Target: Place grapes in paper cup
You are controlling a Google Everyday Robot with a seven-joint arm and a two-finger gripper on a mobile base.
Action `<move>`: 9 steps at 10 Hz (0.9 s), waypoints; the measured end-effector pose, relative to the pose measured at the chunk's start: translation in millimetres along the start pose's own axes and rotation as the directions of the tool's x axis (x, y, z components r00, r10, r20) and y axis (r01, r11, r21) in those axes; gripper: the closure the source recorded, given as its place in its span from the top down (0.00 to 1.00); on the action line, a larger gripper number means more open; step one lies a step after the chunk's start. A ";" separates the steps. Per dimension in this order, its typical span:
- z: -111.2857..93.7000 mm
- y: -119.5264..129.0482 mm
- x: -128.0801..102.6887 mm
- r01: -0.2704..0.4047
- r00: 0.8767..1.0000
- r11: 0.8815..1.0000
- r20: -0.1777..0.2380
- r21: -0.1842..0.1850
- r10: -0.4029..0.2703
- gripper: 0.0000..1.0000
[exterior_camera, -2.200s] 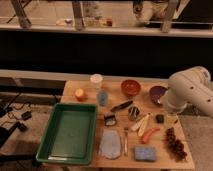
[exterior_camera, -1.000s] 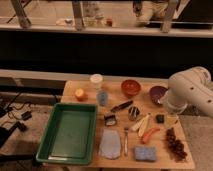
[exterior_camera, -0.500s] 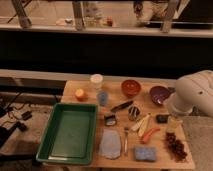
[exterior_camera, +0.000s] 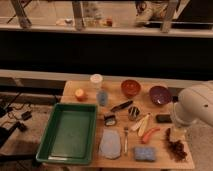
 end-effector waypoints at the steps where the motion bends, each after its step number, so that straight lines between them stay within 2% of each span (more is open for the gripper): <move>1: 4.1 7.8 2.1 0.002 1.000 1.000 -0.003 -0.005 -0.002 0.80; 5: 32.1 23.2 23.1 -0.061 0.998 0.997 0.000 -0.051 0.061 0.80; 9: 47.3 31.1 44.3 -0.119 0.993 0.992 -0.013 -0.041 0.118 0.80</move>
